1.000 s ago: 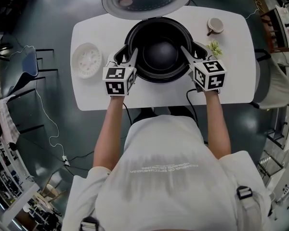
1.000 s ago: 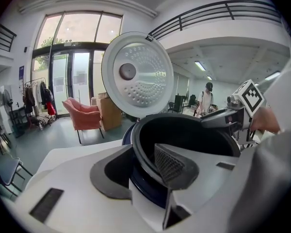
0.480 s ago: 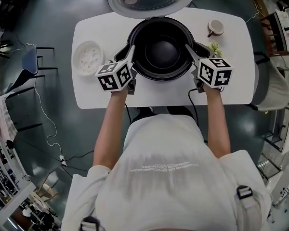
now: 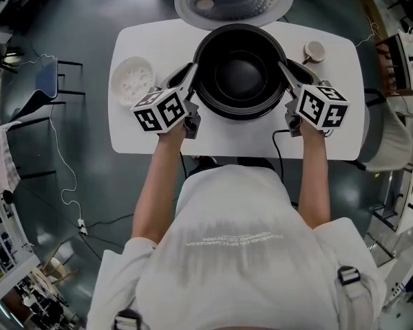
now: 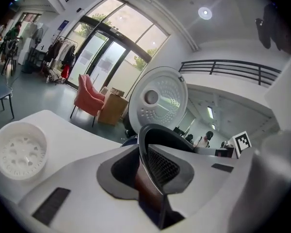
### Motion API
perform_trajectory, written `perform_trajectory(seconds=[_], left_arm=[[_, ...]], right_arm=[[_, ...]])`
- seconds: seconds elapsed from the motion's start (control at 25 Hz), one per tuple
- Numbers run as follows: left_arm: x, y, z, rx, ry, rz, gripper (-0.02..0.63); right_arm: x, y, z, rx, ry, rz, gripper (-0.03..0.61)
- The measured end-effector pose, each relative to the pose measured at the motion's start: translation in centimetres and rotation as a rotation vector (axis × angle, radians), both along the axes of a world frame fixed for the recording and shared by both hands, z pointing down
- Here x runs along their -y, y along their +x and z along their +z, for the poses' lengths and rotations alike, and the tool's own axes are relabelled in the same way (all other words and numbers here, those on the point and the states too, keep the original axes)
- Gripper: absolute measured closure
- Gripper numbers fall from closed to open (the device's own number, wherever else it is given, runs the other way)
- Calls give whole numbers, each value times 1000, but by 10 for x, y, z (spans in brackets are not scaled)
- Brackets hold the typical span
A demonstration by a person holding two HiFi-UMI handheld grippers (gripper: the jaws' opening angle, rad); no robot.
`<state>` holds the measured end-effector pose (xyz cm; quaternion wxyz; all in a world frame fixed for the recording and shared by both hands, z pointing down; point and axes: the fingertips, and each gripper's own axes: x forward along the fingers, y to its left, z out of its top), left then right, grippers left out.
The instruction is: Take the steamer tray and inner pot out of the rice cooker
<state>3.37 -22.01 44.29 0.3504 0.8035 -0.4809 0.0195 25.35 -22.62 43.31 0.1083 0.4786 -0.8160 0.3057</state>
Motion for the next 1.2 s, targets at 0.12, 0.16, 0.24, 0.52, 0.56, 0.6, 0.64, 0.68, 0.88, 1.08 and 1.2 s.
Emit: perform_trajectory(seconds=[0.12, 0.16, 0.24, 0.52, 0.56, 0.6, 0.64, 0.68, 0.88, 1.08, 1.2], left_arm=[[1, 0, -17, -28, 35, 27, 549], [2, 1, -24, -36, 49, 34, 549], [1, 1, -38, -52, 82, 42, 550], [0, 11, -87, -46, 221, 66, 560], [0, 12, -92, -50, 234, 63, 560], [-2, 12, -97, -56, 246, 59, 560], [-3, 11, -101, -61, 256, 54, 560], [-5, 9, -105, -65, 266, 47, 560], [-20, -12, -125, -86, 304, 13, 560], [-36, -55, -136, -91, 325, -86, 560], [-54, -91, -140, -109, 340, -160, 560]], right_arm=[[1, 1, -17, 11, 34, 1, 478], [1, 2, -23, 13, 48, 4, 479], [1, 3, -36, 11, 79, 11, 479], [4, 16, -84, 2, 192, 49, 495], [4, 17, -90, 4, 204, 47, 495], [3, 17, -95, 8, 214, 44, 495], [2, 16, -100, 13, 224, 41, 494], [0, 14, -106, 19, 235, 36, 494], [-9, -7, -127, 32, 276, 0, 494], [-5, -52, -142, 63, 300, -111, 494], [-6, -91, -142, 81, 300, -185, 492]])
